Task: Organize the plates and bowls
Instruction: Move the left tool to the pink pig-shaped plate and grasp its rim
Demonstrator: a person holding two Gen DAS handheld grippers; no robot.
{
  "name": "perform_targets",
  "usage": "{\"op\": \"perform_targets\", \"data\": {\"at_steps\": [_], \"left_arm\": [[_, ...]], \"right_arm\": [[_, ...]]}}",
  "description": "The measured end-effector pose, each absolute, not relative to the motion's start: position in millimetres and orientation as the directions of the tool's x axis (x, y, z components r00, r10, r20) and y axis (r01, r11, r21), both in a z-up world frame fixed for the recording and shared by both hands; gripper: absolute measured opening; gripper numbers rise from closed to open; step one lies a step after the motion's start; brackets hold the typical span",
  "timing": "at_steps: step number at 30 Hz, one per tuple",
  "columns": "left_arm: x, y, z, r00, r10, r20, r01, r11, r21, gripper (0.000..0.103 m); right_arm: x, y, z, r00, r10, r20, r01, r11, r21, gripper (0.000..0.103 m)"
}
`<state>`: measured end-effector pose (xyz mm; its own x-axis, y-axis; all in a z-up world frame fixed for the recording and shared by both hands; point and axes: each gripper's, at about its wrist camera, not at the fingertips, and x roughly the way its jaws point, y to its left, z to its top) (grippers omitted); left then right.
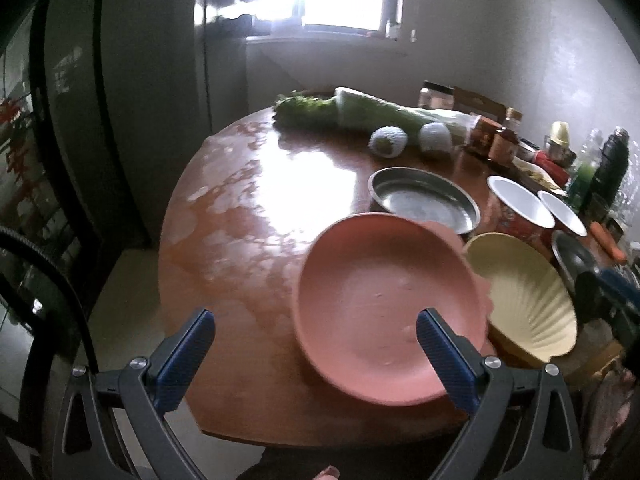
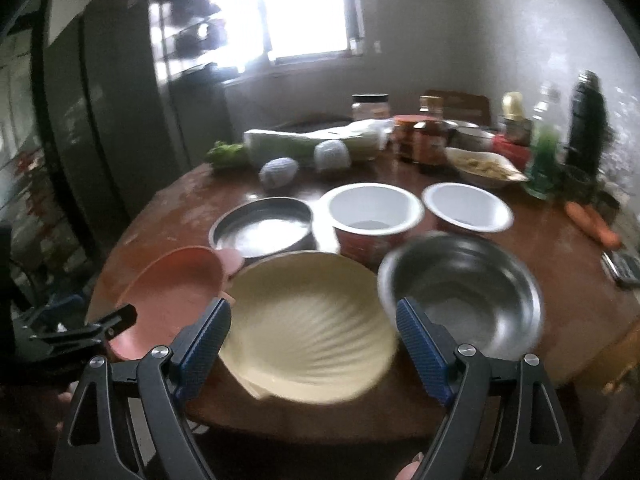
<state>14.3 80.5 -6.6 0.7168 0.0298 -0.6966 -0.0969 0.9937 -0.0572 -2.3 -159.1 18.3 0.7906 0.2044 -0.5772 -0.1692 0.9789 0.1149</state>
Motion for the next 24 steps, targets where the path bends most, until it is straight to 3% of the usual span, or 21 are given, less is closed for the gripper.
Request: {"op": "perform_targets", "data": {"at_steps": [7, 14, 17, 19, 24], "left_arm": [[15, 96, -14, 0.688, 0.007, -0.725, -0.096, 0.992, -0.081, 0.101], [21, 89, -22, 0.66, -0.023, -0.751, -0.068, 0.994, -0.09, 0.101], [24, 83, -26, 0.647, -0.029, -0.762, -0.056, 0.995, -0.086, 0.101], [26, 80, -28, 0.642, -0.033, -0.766, -0.052, 0.995, -0.086, 0.099], [28, 79, -32, 0.631, -0.039, -0.774, -0.057, 0.994, -0.096, 0.083]], "right_arm": [[41, -114, 20, 0.723, 0.3, -0.623, -0.331, 0.941, 0.068, 0.086], [77, -68, 1, 0.664, 0.293, -0.688, -0.437, 0.899, -0.04, 0.085], [88, -63, -5, 0.64, 0.289, -0.712, -0.447, 0.894, -0.039, 0.078], [93, -60, -7, 0.624, 0.302, -0.721, -0.466, 0.884, -0.033, 0.072], [101, -57, -14, 0.608, 0.298, -0.736, -0.478, 0.877, -0.04, 0.064]]}}
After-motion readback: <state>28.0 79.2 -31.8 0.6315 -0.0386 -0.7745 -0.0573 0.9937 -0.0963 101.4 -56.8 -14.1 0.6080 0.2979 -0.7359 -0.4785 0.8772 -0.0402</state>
